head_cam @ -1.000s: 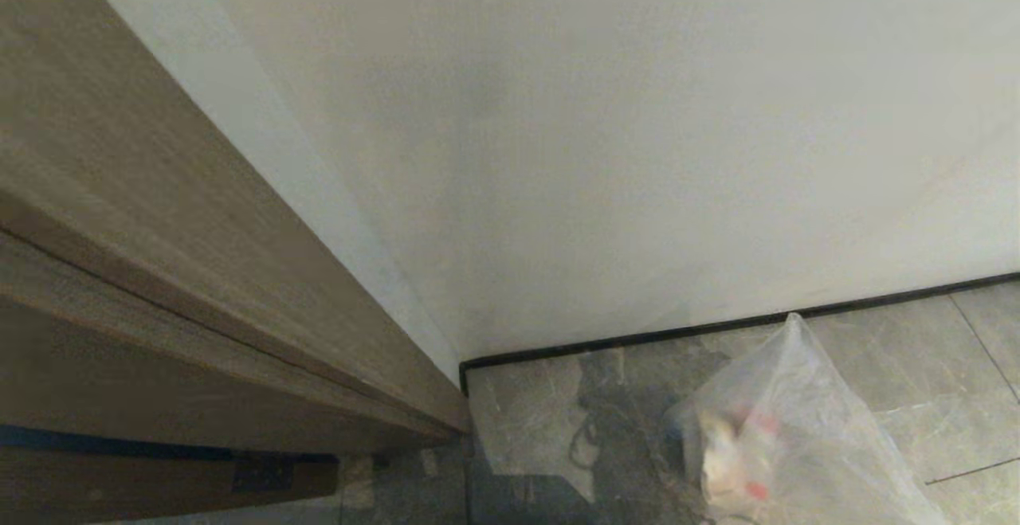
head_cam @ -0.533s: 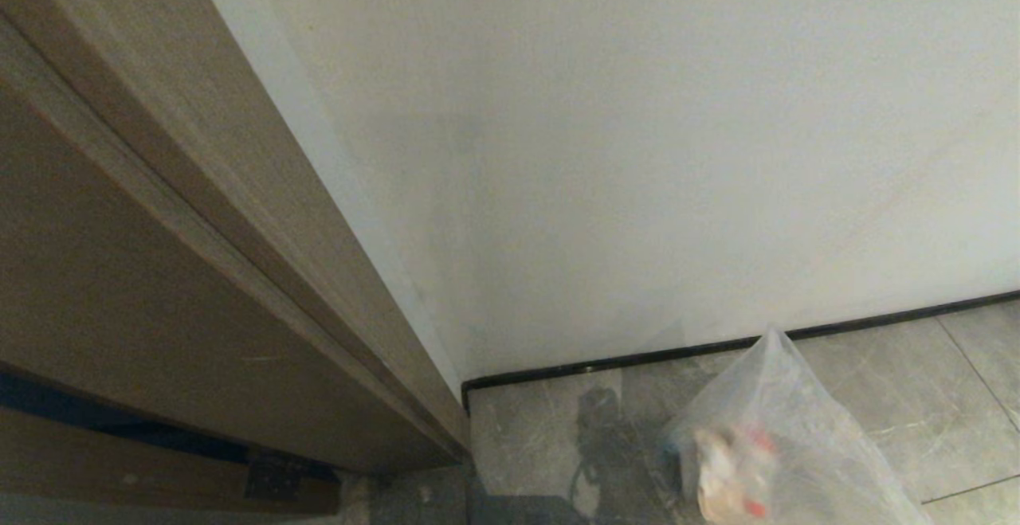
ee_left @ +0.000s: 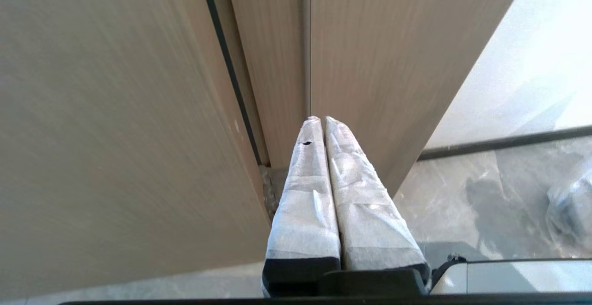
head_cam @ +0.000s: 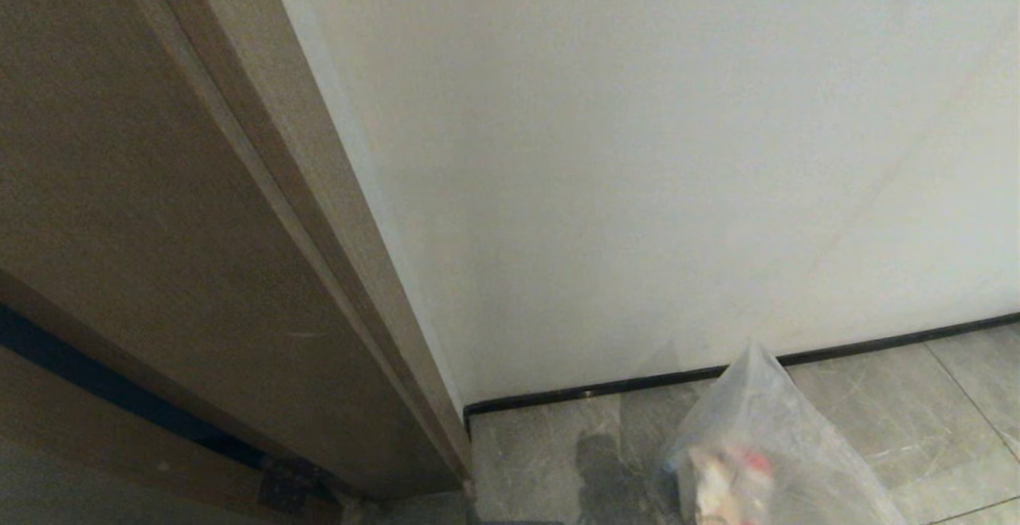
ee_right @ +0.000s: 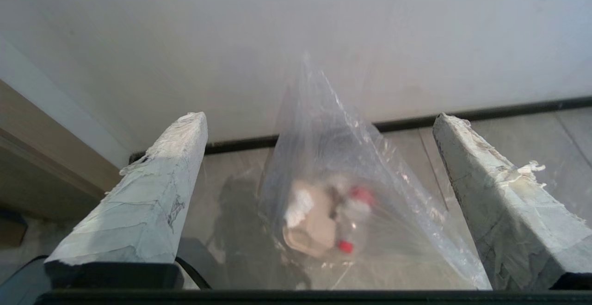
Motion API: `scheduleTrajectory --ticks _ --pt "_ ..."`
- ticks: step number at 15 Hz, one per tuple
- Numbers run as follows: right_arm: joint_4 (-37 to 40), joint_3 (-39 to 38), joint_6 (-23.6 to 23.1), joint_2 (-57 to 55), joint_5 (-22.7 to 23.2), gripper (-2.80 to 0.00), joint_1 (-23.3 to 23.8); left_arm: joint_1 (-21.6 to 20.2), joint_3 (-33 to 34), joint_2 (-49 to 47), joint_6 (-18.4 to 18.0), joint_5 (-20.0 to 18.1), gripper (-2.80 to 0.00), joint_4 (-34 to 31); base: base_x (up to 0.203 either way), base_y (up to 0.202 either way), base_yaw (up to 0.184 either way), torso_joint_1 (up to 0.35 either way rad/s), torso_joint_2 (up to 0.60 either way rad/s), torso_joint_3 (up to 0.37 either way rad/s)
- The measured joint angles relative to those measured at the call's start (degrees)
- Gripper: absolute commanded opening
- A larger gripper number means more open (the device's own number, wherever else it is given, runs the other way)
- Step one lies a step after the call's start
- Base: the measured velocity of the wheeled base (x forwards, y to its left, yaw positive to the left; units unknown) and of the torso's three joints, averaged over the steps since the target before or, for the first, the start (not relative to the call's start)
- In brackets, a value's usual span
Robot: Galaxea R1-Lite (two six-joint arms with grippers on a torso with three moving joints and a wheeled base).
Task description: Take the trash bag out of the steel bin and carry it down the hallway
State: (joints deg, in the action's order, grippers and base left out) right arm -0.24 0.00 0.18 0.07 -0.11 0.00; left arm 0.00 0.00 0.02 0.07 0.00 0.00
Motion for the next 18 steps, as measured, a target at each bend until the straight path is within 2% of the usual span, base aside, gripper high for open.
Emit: scheduleTrajectory --ticks 12,18 --pt "0.02 0.0 0.0 -0.02 0.01 0.0 0.0 0.0 0.0 -0.02 0.09 0.0 -2.8 0.0 0.0 0.0 0.0 0.003 0.0 0.199" --pt "0.0 0.0 -0.02 -0.02 0.04 0.0 0.0 0.0 0.0 0.0 0.0 0.0 -2.8 0.0 0.0 0.0 0.0 0.0 0.0 0.034"
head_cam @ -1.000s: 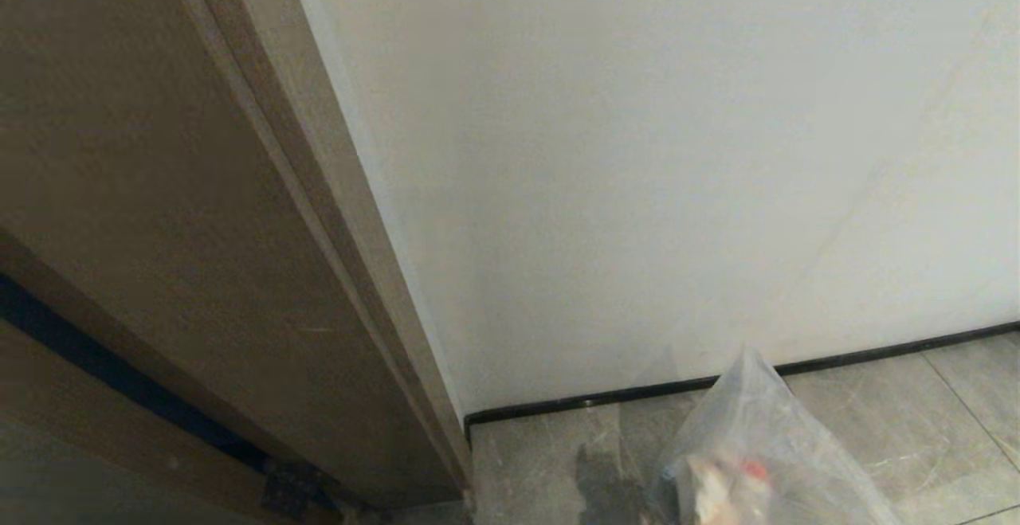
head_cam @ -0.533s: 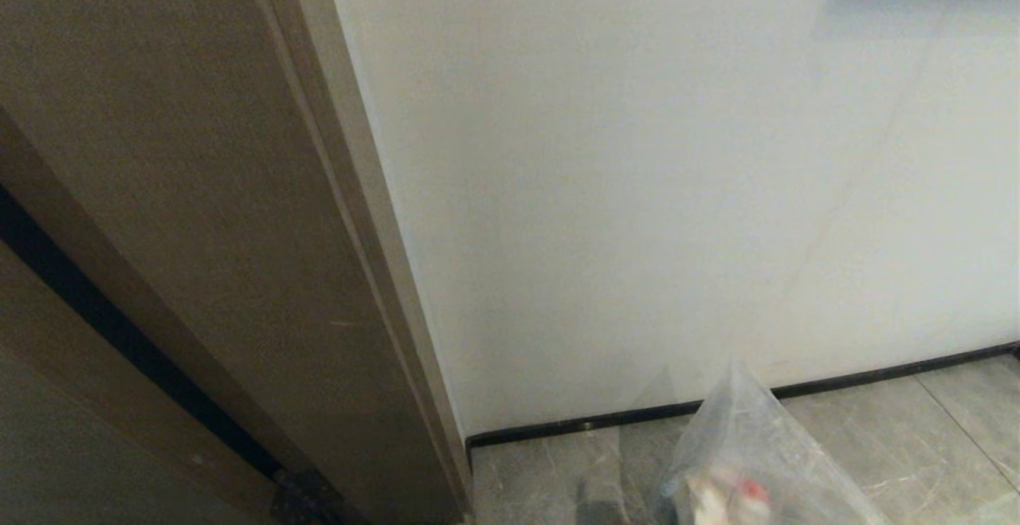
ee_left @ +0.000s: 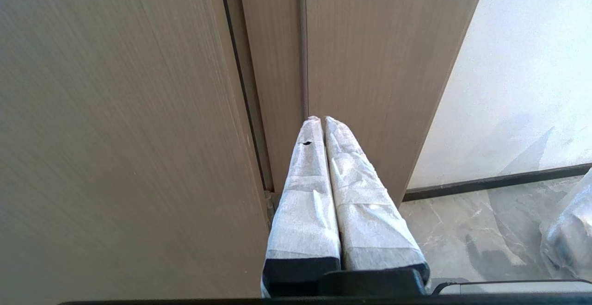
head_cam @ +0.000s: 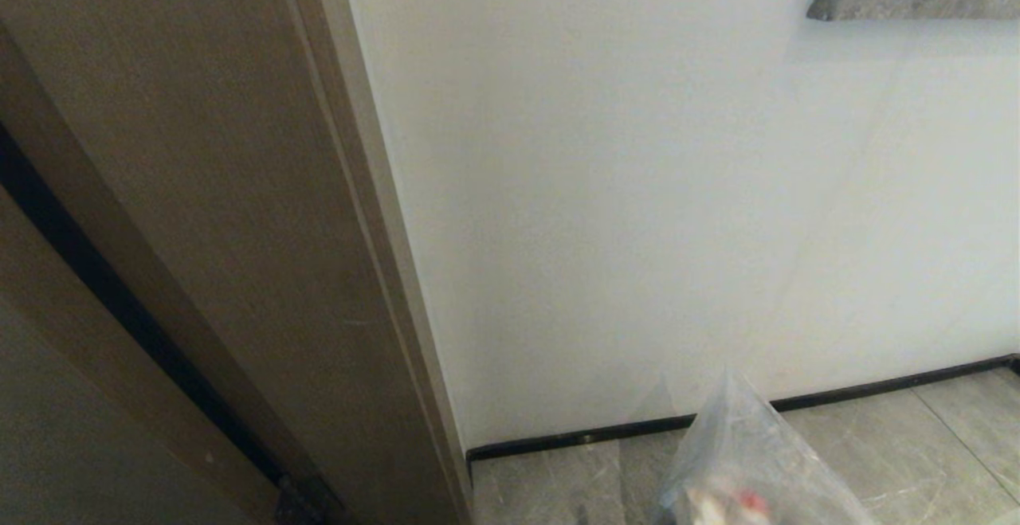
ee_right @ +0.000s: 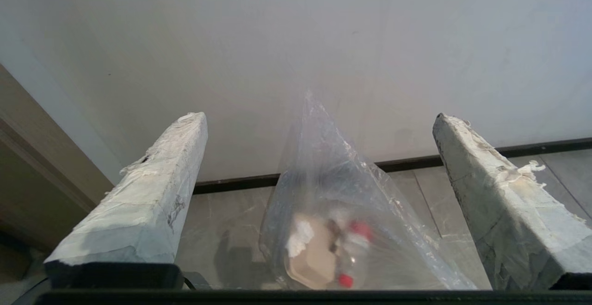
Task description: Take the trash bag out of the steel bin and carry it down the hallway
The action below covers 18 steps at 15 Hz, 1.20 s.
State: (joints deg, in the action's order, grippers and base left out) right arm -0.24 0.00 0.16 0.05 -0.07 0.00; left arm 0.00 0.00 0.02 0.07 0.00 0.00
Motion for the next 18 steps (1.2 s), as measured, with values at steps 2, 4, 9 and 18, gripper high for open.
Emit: scheduleTrajectory --ticks 2,4,9,18 --pt "0.01 0.0 0.01 0.0 -0.01 0.0 0.0 0.0 0.0 -0.02 -0.02 0.0 -2.8 0.0 0.0 0.0 0.0 0.0 0.0 0.0" --pt "0.0 0.0 -0.03 0.0 -0.02 0.0 0.0 0.0 0.0 -0.02 0.02 0.0 -2.8 0.0 0.0 0.0 0.0 0.0 0.0 0.0" --pt "0.0 0.0 0.07 -0.01 0.01 0.0 0.0 0.0 0.0 -0.02 0.04 0.0 -2.8 0.0 0.0 0.0 0.0 0.0 0.0 0.0" --pt "0.03 0.0 -0.05 -0.02 -0.02 0.0 0.0 0.0 0.0 -0.02 0.02 0.0 -2.8 0.0 0.0 0.0 0.0 0.0 0.0 0.0"
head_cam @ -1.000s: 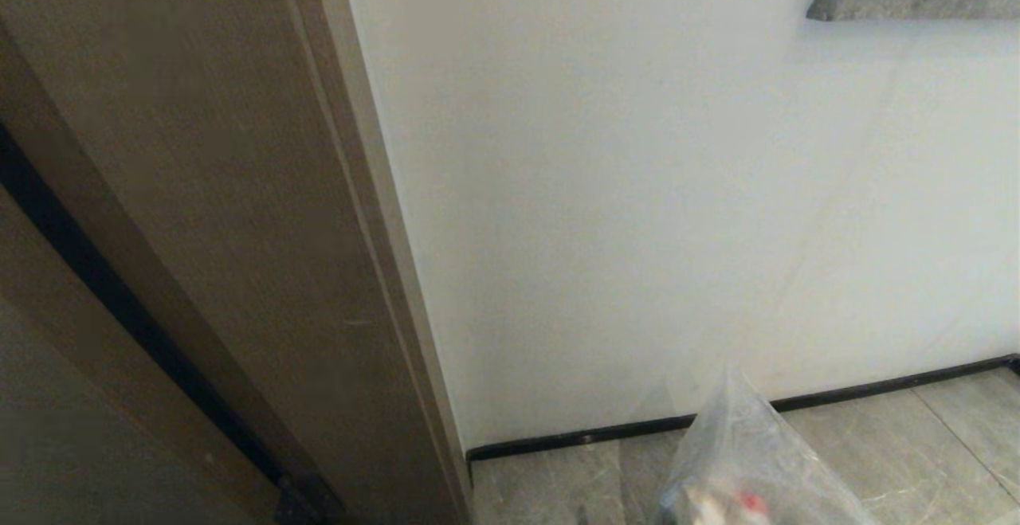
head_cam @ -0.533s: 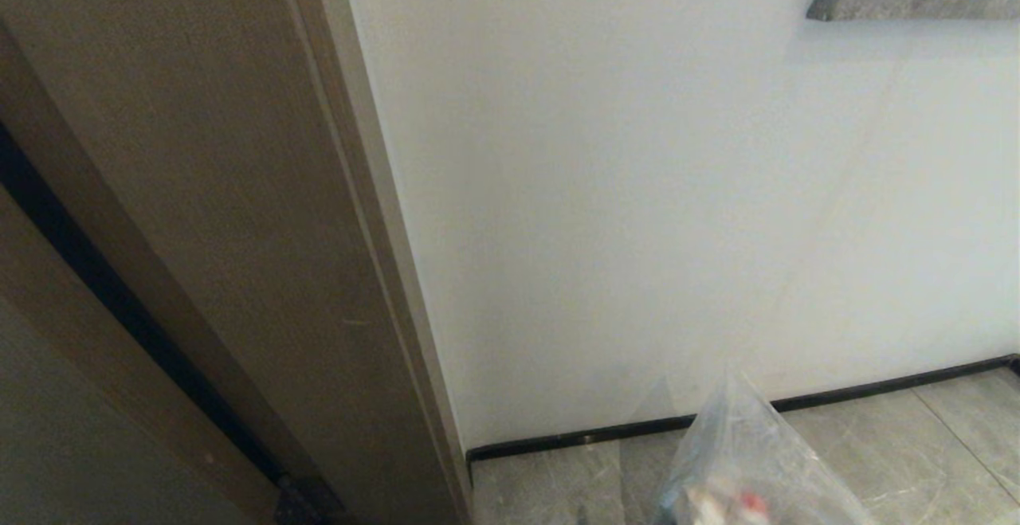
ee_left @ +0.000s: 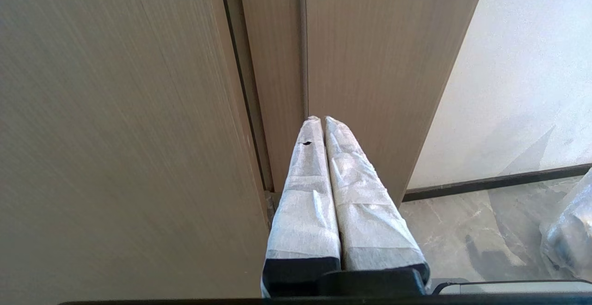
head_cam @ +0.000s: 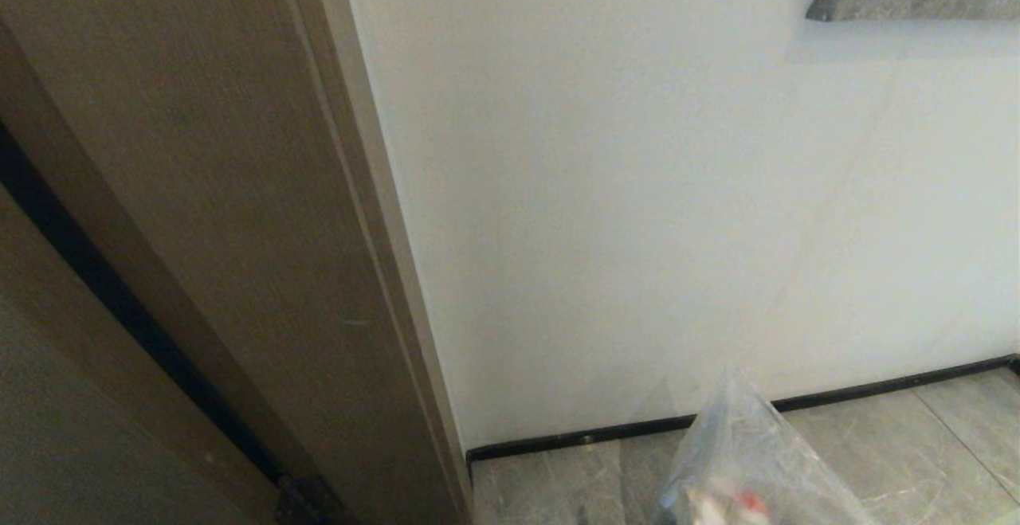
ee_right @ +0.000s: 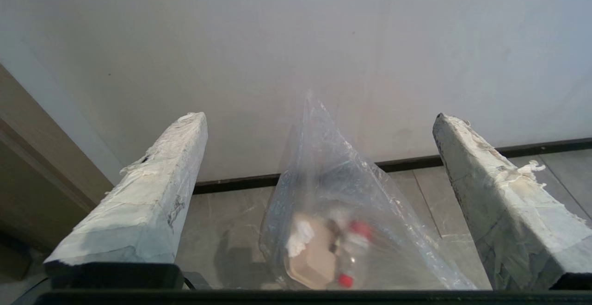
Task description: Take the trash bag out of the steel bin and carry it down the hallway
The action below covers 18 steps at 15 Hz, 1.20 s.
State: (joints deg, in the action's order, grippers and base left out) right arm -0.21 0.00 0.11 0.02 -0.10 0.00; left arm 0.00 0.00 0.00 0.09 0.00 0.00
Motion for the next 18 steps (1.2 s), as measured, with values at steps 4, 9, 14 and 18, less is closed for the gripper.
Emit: scheduleTrajectory --ticks 4,9,14,18 --pt "0.03 0.0 0.05 0.0 0.0 0.0 0.0 0.0 0.0 0.0 0.0 0.0 -2.8 0.0 0.0 0.0 0.0 0.0 0.0 0.0" --pt "-0.01 0.0 0.0 -0.02 0.02 0.0 0.0 0.0 0.0 0.02 0.0 0.0 -2.8 0.0 0.0 0.0 0.0 0.0 0.0 0.0" --pt "-0.04 0.0 -0.06 -0.02 0.1 0.0 0.0 0.0 0.0 0.0 -0.02 0.0 -2.8 0.0 0.0 0.0 0.0 0.0 0.0 0.0" --pt "-0.06 0.0 -0.49 -0.02 0.26 0.0 0.0 0.0 0.0 0.02 -0.04 0.0 -2.8 0.0 0.0 0.0 0.0 0.0 0.0 0.0"
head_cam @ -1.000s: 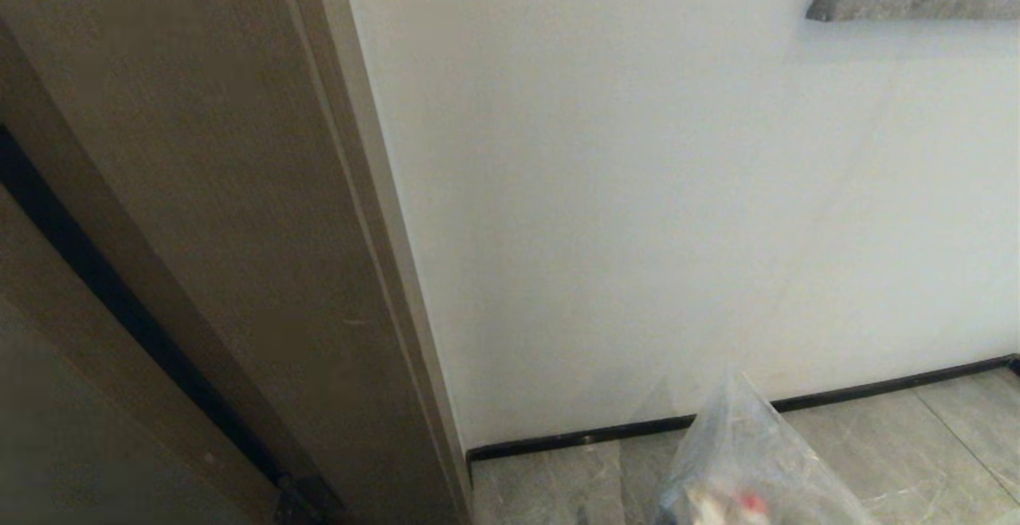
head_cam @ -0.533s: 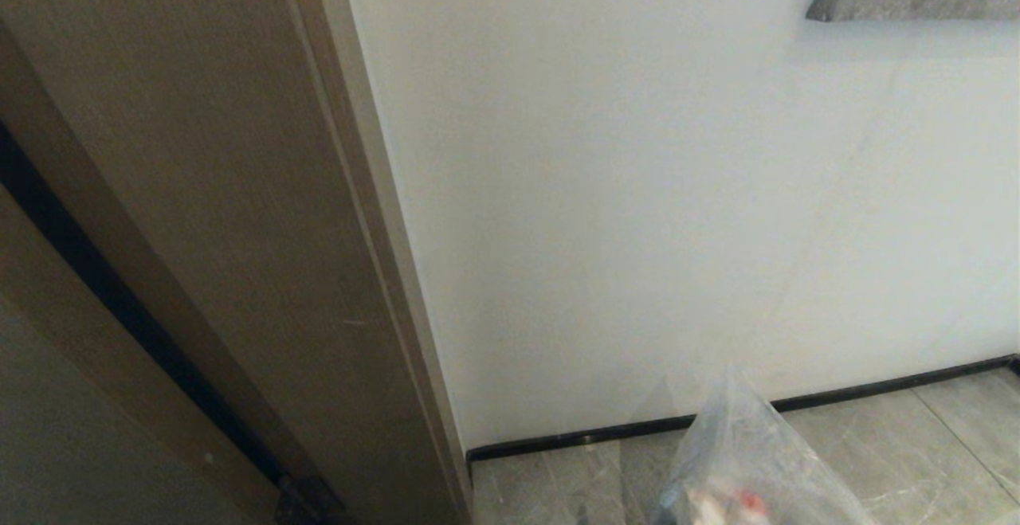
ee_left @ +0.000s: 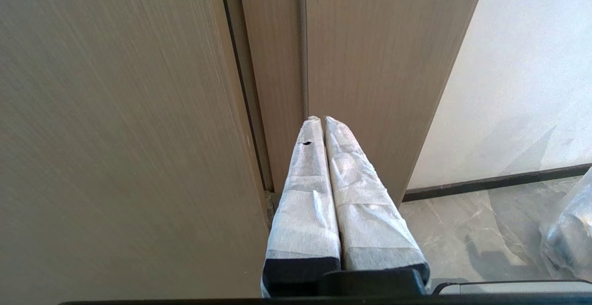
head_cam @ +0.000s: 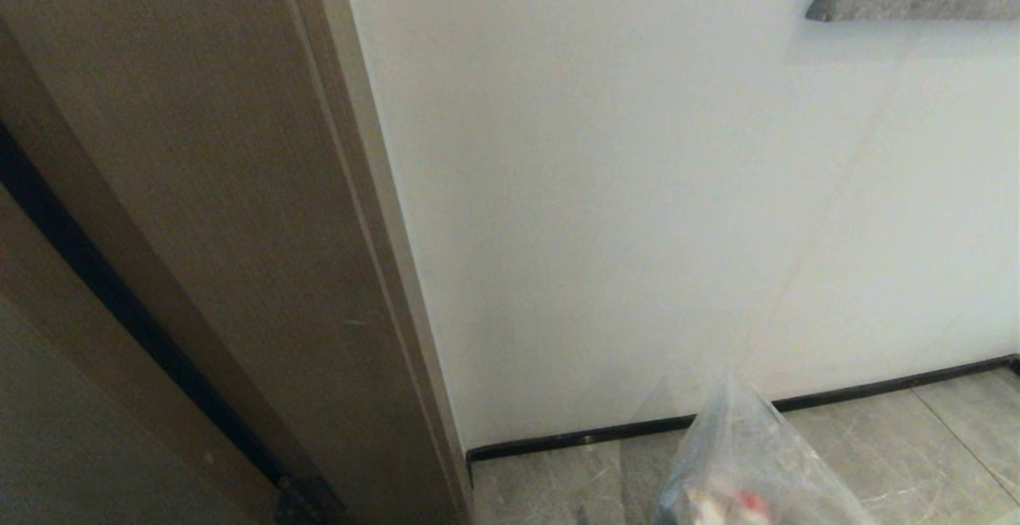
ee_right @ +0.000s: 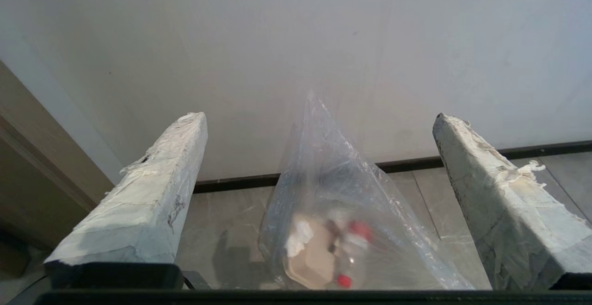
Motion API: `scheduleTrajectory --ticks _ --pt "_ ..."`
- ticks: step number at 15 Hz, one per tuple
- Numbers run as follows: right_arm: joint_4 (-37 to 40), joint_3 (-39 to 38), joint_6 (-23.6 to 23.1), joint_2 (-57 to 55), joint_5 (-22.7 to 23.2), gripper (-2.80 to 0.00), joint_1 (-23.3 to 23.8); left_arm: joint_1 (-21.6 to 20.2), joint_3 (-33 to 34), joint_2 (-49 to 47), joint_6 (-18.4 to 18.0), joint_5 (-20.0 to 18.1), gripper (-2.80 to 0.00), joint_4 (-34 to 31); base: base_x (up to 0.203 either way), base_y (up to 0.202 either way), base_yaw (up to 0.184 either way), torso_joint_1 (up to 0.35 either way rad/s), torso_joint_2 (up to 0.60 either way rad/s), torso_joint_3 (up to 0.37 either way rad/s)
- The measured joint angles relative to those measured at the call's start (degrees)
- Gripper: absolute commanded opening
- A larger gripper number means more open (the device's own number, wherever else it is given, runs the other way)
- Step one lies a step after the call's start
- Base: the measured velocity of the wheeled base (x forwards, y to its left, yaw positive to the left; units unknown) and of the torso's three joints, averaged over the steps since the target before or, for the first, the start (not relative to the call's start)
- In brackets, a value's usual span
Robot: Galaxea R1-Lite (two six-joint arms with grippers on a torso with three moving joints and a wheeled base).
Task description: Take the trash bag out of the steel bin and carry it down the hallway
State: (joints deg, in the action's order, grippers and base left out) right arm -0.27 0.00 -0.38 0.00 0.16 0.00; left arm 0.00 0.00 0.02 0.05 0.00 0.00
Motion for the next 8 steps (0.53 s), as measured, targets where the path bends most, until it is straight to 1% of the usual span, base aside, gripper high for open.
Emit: scheduleTrajectory --ticks 8 --pt "-0.03 0.0 0.4 0.0 -0.17 0.0 0.0 0.0 0.0 -0.02 0.02 0.0 -2.8 0.0 0.0 0.0 0.0 0.0 0.0 0.0"
